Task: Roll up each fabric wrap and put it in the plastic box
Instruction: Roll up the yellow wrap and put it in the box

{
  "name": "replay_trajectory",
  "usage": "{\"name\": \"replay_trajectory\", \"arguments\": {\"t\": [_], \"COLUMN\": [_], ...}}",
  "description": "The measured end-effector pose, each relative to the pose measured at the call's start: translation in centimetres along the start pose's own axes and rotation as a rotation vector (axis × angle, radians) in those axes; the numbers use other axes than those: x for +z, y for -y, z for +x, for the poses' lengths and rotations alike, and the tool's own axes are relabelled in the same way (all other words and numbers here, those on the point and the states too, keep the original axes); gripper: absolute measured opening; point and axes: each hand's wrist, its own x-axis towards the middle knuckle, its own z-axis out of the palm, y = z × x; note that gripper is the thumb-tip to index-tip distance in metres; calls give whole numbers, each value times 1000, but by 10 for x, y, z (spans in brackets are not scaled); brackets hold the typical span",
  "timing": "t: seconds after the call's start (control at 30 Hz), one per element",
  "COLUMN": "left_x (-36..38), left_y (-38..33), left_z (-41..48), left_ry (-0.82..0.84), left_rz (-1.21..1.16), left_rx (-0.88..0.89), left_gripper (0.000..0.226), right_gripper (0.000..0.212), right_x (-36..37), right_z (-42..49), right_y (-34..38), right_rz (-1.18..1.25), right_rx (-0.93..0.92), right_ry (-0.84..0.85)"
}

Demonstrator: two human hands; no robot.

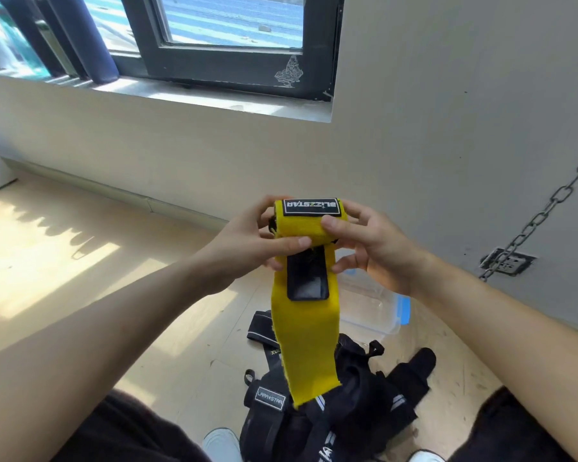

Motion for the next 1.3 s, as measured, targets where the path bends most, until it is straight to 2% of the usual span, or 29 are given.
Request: {"name": "replay_trajectory", "arguments": {"t": [0.13,0.27,0.5,0.7,0.9,1.13,1.3], "left_x": [0,-1,-3,-2,-1,-2,-3], "left_y": [0,-1,2,-1,0,2,3], "left_z": [0,2,1,0,1,3,1], "left_ry": [89,70,2,-53,-58,44,90], "left_rz": [2,-21,9,16,29,30,-3], "left_rx": [-103,-137,-70,8,13,-143,-198], "left_gripper": [55,53,50,50,62,66,58], "right_gripper": [56,56,61,49,52,55,66], "right_x": [2,3,1,0,2,-1,1], "right_z": [-1,-2,-1,0,-1,1,1], "right_y": [3,-1,-1,0,-1,-2,-7], "right_rz": [25,-23,-91,-158,-141,8,-80], "right_rx": [-61,-101,-65,35,38,-18,-78], "right_ry": [-7,1,37,96,48,15,-52]}}
